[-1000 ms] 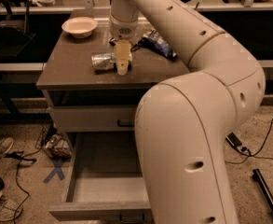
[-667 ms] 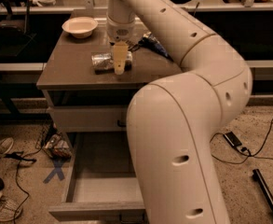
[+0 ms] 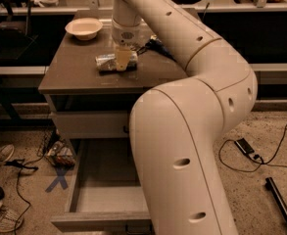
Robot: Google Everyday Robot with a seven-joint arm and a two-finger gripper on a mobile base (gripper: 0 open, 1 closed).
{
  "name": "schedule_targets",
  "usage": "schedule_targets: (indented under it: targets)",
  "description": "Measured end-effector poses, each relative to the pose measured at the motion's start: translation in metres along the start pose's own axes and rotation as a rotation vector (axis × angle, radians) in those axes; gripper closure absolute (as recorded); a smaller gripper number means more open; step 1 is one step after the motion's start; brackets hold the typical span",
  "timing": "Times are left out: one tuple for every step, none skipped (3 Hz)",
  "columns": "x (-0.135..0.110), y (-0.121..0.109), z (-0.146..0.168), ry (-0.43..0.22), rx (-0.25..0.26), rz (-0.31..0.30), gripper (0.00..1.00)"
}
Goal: Place redbull can into top drawer
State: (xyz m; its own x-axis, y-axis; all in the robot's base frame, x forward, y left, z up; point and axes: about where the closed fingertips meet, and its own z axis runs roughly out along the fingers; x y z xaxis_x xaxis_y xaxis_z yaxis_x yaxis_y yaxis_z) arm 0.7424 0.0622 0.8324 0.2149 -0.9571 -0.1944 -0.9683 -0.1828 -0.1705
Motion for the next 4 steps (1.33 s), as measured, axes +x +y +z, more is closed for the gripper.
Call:
schedule_targets:
  targets:
    - [0.005, 0.006, -0.005, -0.031, 0.001, 0.031, 0.88]
    - [0.021, 0.023, -0.025, -0.099, 0.028, 0.120, 1.00]
    - [0.057, 0.064, -0.050, -0.180, 0.065, 0.262, 1.00]
    - [0.087, 0.110, -0.065, -0.237, 0.097, 0.385, 1.00]
